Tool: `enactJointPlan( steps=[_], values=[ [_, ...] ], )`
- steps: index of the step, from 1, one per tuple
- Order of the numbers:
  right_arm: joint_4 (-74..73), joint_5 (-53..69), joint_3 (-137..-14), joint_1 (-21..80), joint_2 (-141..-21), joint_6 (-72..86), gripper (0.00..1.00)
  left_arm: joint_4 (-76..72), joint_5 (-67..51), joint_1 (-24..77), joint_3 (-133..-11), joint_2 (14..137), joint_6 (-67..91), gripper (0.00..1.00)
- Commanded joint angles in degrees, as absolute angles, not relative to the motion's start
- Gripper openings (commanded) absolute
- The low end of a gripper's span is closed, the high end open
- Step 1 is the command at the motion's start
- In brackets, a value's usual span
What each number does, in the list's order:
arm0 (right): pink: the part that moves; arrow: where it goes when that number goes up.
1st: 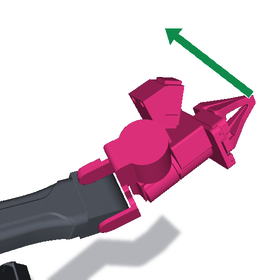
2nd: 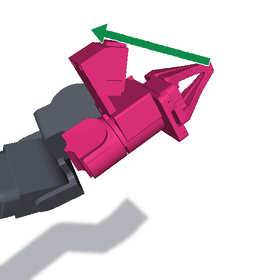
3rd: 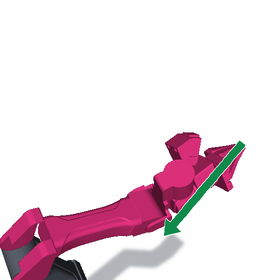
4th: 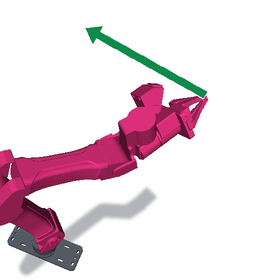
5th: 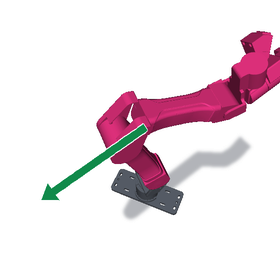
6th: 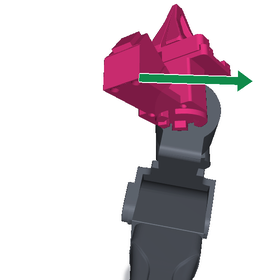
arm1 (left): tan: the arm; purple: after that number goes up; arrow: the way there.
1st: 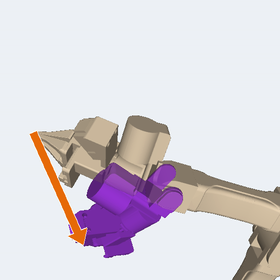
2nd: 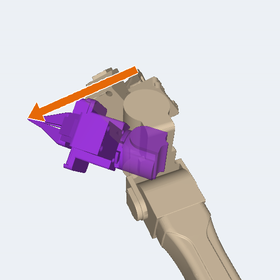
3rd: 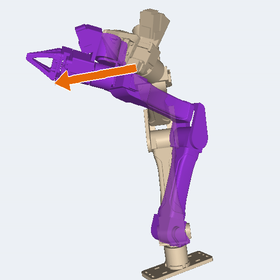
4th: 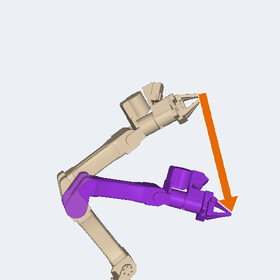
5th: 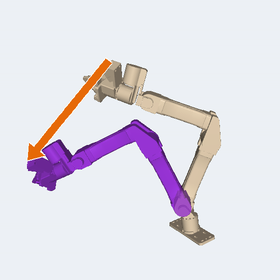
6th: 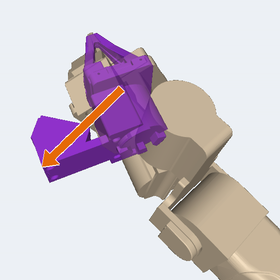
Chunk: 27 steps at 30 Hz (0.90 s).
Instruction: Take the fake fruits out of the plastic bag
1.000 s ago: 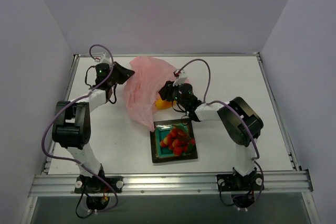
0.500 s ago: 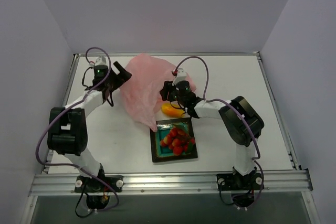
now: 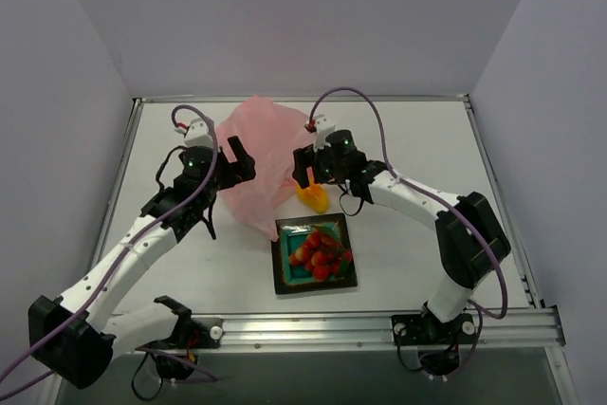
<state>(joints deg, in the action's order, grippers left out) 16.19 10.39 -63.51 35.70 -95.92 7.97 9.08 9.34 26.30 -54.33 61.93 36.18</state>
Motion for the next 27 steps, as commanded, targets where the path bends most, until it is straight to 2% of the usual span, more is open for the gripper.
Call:
enactJointPlan(
  steps=[1,5,10,15,16,17,20,25,27],
  values=[
    [7.65,12.32,-63.99,35.07,-98.79,4.22,0.75,17.92,10.65,29.60,-51.51,62.75,36.03,0.91],
    [7.03,10.98,-63.28,35.07,-99.75,3.35,0.86,19.07,9.50,35.41,-49.66,62.58,37.18,0.91],
    [6.33,12.13,-64.68,35.07,-104.05,2.46,0.91,20.74,8.53,39.46,-47.90,62.31,37.88,0.95],
    [6.50,11.78,-67.23,35.51,-107.23,3.08,0.76,18.03,8.88,40.25,-46.06,64.59,37.80,0.95],
    [6.68,11.26,-67.58,35.59,-107.23,3.42,0.67,16.80,8.88,40.25,-46.14,65.82,37.62,0.95],
    [6.85,10.81,-67.59,35.77,-106.79,3.86,0.52,16.79,9.14,40.34,-46.32,66.79,37.36,0.95],
    [6.68,10.90,-67.42,35.68,-103.91,4.39,0.23,16.09,10.02,40.43,-46.76,70.31,36.39,0.91],
    [9.93,9.14,-63.55,37.35,-95.02,7.20,0.22,12.05,11.16,40.69,-45.70,73.30,36.30,0.77],
    [9.76,8.27,-61.71,38.66,-91.59,8.34,0.22,11.25,12.38,40.69,-45.88,73.65,36.39,0.59]
  ],
)
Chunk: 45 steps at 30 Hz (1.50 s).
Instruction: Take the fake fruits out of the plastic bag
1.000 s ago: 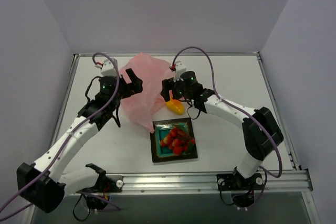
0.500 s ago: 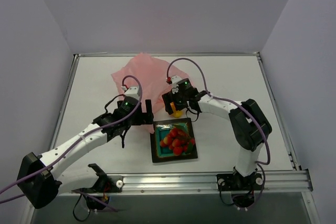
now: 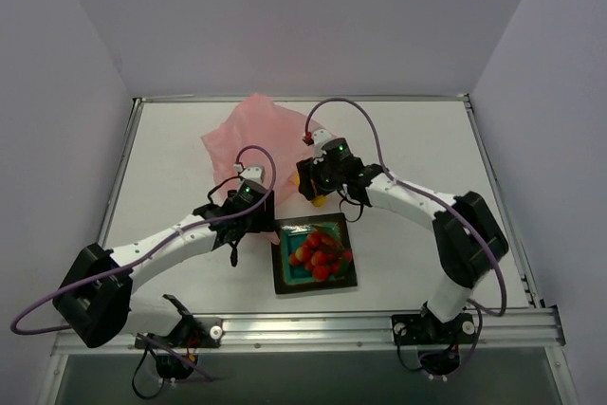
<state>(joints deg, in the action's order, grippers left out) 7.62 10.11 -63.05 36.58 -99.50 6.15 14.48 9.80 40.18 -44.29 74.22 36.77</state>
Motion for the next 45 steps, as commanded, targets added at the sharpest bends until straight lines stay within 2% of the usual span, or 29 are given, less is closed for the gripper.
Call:
enactJointPlan(
  steps=[1,5,6,8,9,10,16,21,34,36,37,39,40,45],
  values=[
    [9.58,7.22,-61.00,39.19,-90.45,8.70,0.22,10.81,13.00,40.78,-46.05,73.48,36.39,0.52],
    [7.74,3.88,-56.87,42.27,-83.96,11.77,0.22,8.44,15.11,40.69,-46.49,72.77,35.77,0.31],
    [6.95,2.82,-55.56,43.32,-82.72,12.73,0.22,8.00,15.29,40.61,-46.93,72.86,35.34,0.22],
    [5.46,0.10,-54.67,47.45,-78.95,14.49,0.22,6.69,15.38,40.34,-47.46,73.04,35.07,0.14],
    [4.84,-1.74,-54.32,48.85,-77.79,16.16,0.22,6.16,15.38,40.34,-47.72,73.21,34.98,0.04],
    [4.22,-2.89,-54.14,52.43,-76.65,17.04,0.22,5.20,15.21,40.08,-47.81,73.56,35.07,0.03],
    [3.34,-11.59,-49.32,65.46,-72.95,28.54,0.23,2.90,11.96,37.36,-47.03,72.52,35.24,0.02],
    [4.22,-19.68,-47.11,77.32,-78.12,33.48,0.23,1.58,9.15,34.46,-45.18,70.23,35.33,0.02],
    [10.90,-25.75,-45.35,77.87,-87.36,31.20,0.27,-1.32,4.22,33.57,-42.37,66.80,36.12,0.02],
    [11.34,-26.37,-45.09,77.87,-87.36,30.76,0.34,-1.67,3.69,33.57,-41.75,66.19,36.30,0.02],
    [11.51,-26.37,-45.09,77.70,-87.45,30.07,0.46,-1.76,3.52,33.57,-41.40,66.01,36.30,0.02],
    [11.43,-26.37,-45.17,77.70,-87.45,29.71,0.61,-1.41,3.52,33.57,-41.40,65.66,36.30,0.02],
    [11.51,-26.19,-45.00,77.70,-87.10,29.36,0.72,-1.32,3.43,33.57,-41.40,65.65,36.30,0.02],
    [11.34,-25.66,-44.91,77.70,-83.33,28.74,0.81,-1.41,2.90,33.58,-41.75,64.95,36.39,0.02]
  ],
)
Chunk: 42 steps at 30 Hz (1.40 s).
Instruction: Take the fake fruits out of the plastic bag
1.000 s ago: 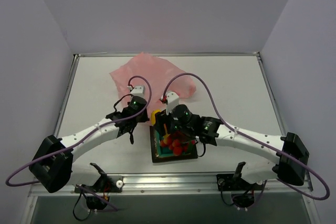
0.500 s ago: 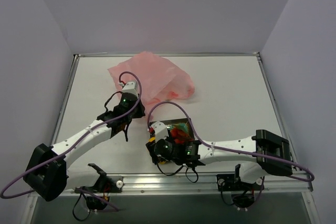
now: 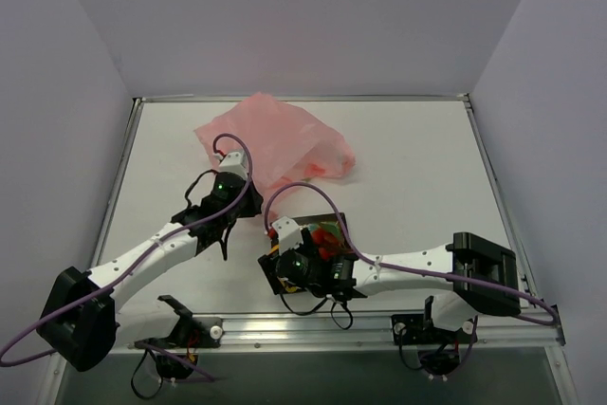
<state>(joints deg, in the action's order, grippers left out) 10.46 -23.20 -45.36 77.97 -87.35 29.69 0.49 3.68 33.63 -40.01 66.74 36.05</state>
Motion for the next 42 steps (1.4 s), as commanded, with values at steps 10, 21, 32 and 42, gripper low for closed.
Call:
enactJointPlan(
  steps=[10,21,32,42],
  values=[
    [9.40,-19.88,-47.63,66.31,-69.08,21.89,0.14,-2.46,0.27,33.40,-44.82,65.30,37.88,0.02],
    [30.21,-9.24,-49.31,50.10,-84.27,15.47,0.02,-4.48,-3.51,32.17,-48.07,63.28,39.90,0.02],
    [50.88,-12.65,-56.24,44.56,-105.54,17.22,0.09,-10.54,-13.18,29.18,-47.81,63.89,43.15,0.02],
    [57.31,-13.54,-64.68,42.81,-114.95,17.40,0.42,-5.02,-16.44,28.39,-50.71,64.51,40.26,0.02]
  ],
)
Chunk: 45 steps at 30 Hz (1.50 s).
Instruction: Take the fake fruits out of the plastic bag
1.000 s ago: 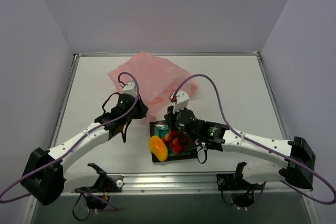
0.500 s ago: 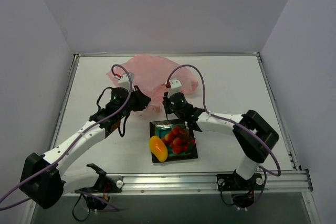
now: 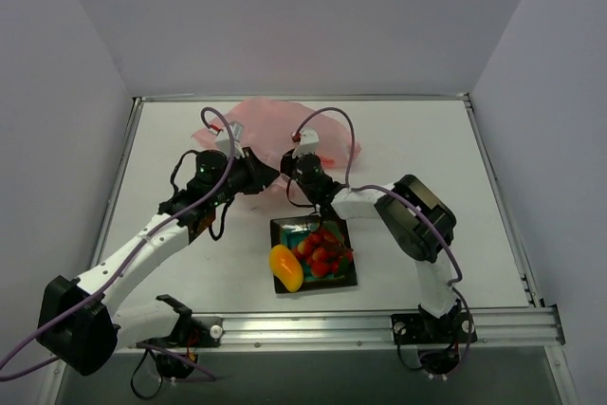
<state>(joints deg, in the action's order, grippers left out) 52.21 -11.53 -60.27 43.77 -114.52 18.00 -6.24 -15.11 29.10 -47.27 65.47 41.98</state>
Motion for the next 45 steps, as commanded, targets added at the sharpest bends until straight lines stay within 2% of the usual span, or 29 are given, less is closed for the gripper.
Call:
enactJointPlan(
  steps=[1,2,3,10,18,24,26,30,33,35,38,45],
  values=[
    [56.09,-13.54,-66.69,42.45,-116.18,17.14,0.51,-4.49,-16.17,28.30,-50.19,64.42,40.17,0.02],
    [55.64,-13.71,-67.58,41.76,-116.97,17.05,0.72,-3.79,-16.08,28.21,-49.84,64.08,40.17,0.02],
    [54.50,-13.88,-68.63,41.57,-117.68,16.96,0.78,-3.43,-16.08,28.04,-49.49,64.16,40.17,0.02],
    [47.30,-23.37,-80.23,40.87,-127.08,18.10,1.00,-2.38,-17.93,27.51,-47.37,64.95,40.78,0.02],
    [37.55,-22.85,-100.34,39.03,-141.83,22.76,1.00,-0.97,-19.16,26.46,-47.55,66.01,40.43,0.02],
    [33.93,-21.27,-106.16,36.48,-145.54,28.91,0.99,-0.53,-19.60,25.05,-47.02,66.09,40.25,0.02],
    [33.58,-21.27,-108.71,36.04,-146.60,29.62,0.95,-0.97,-20.04,24.96,-46.50,65.92,40.60,0.02],
    [34.10,-17.94,-113.63,34.72,-150.45,31.02,0.79,-1.06,-20.13,24.52,-45.35,65.30,40.69,0.02],
    [35.93,-14.86,-115.32,33.32,-151.52,32.61,0.58,-0.88,-20.48,24.00,-44.74,65.30,40.78,0.02],
    [38.48,-14.68,-112.78,32.78,-149.86,32.61,0.36,-0.88,-20.65,23.64,-44.56,65.21,40.78,0.02],
    [47.70,-12.50,-102.59,31.91,-144.07,31.82,0.24,-0.88,-20.48,23.20,-44.56,65.65,40.69,0.02],
    [61.24,-2.65,-80.27,31.55,-127.48,29.36,0.20,-3.33,-19.86,22.85,-44.21,67.58,41.66,0.02]
  ],
)
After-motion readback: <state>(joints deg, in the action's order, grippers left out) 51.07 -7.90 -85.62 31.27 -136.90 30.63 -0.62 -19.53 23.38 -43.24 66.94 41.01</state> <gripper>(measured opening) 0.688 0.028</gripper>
